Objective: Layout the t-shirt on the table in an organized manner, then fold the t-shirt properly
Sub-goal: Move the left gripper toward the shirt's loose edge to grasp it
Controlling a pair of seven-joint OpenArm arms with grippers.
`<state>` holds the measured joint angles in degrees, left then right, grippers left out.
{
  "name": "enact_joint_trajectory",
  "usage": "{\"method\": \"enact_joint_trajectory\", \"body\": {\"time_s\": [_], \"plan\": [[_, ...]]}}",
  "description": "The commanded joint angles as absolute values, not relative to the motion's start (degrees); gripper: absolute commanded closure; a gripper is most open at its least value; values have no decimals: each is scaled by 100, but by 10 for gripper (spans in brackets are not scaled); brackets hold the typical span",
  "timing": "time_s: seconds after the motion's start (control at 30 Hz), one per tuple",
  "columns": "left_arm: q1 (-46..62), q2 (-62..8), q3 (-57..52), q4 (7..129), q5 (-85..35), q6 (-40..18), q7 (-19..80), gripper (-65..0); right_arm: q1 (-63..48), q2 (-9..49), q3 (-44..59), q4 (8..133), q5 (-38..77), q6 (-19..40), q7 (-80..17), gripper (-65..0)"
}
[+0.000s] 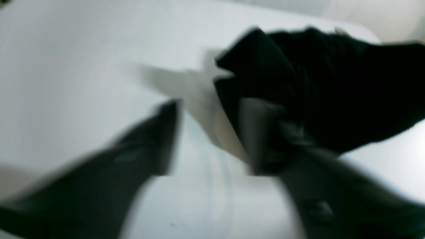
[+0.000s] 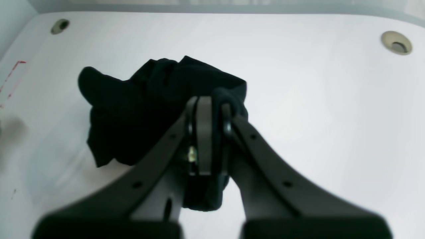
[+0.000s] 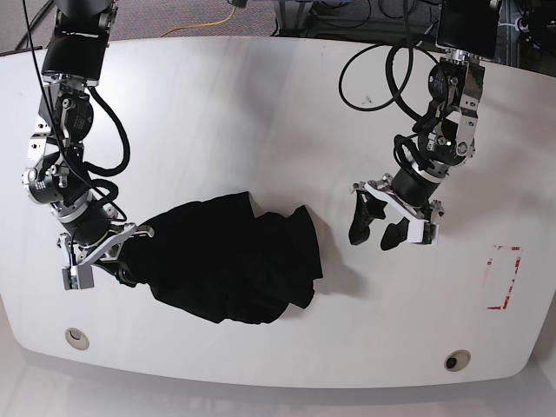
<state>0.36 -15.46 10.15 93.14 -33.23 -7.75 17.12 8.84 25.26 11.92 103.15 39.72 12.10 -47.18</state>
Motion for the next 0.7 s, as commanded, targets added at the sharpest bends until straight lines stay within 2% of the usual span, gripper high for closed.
{"method": "enact_joint_trajectory", "body": {"time_s": [0.0, 0.3, 0.67], "plan": [[-13, -1578, 1086, 9385, -3363, -822, 1543, -411, 1015, 2633, 1244, 10440, 4031, 1244, -4549, 0], [13, -1569, 1552, 8892, -3354, -822, 1516, -415, 1024, 2624, 1244, 10440, 4040, 1244, -4549, 0], [-48, -1534, 1596, 8629, -3380, -822, 1508, -415, 945, 2624, 1244, 10448, 4040, 1244, -4549, 0]]}}
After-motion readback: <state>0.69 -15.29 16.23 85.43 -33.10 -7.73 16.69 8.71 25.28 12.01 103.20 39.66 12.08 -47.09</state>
